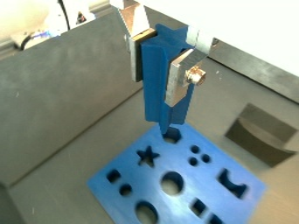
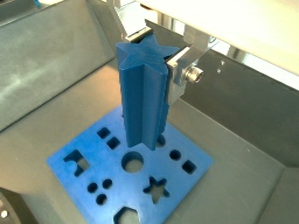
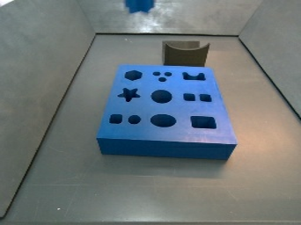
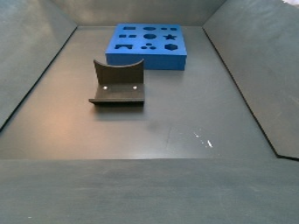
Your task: Insert the star object.
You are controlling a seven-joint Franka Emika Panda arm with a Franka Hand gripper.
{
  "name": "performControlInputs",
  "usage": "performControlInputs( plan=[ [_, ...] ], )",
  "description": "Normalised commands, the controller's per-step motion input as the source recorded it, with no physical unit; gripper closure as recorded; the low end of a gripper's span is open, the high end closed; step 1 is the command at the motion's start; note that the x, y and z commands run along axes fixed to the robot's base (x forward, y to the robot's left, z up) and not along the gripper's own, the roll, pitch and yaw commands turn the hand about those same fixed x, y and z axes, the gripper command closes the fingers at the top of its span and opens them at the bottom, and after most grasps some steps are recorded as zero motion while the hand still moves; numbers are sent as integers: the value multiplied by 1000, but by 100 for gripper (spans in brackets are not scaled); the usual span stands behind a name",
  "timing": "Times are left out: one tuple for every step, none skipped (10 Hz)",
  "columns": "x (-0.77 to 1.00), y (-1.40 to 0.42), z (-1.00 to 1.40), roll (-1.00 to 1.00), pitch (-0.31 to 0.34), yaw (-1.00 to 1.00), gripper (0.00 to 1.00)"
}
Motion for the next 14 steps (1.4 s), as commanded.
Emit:
performControlInputs(
  plan=[
    [-223,0,-1000,-4,0,-269,100],
    [-154,-43,-1000,-30,0,-263,100],
    [-154,-83,-1000,-64,0,-271,100],
    [-143,-89,-903,-129,0,-291,100],
    [-49,-3,-754,-187,0,-383,100],
    [-20,0,-711,-194,7,-457,100],
    [0,0,-669,-203,26,-483,100],
    [0,69,-669,-201,40,-457,100],
    [0,151,-686,-190,66,-411,100],
    [0,234,-643,-156,60,-291,100],
    [0,237,-569,-100,39,-183,100],
    [0,191,-469,-94,3,-77,100],
    [0,94,-306,-73,0,-37,100],
    [0,6,-263,-40,0,0,100]
  ],
)
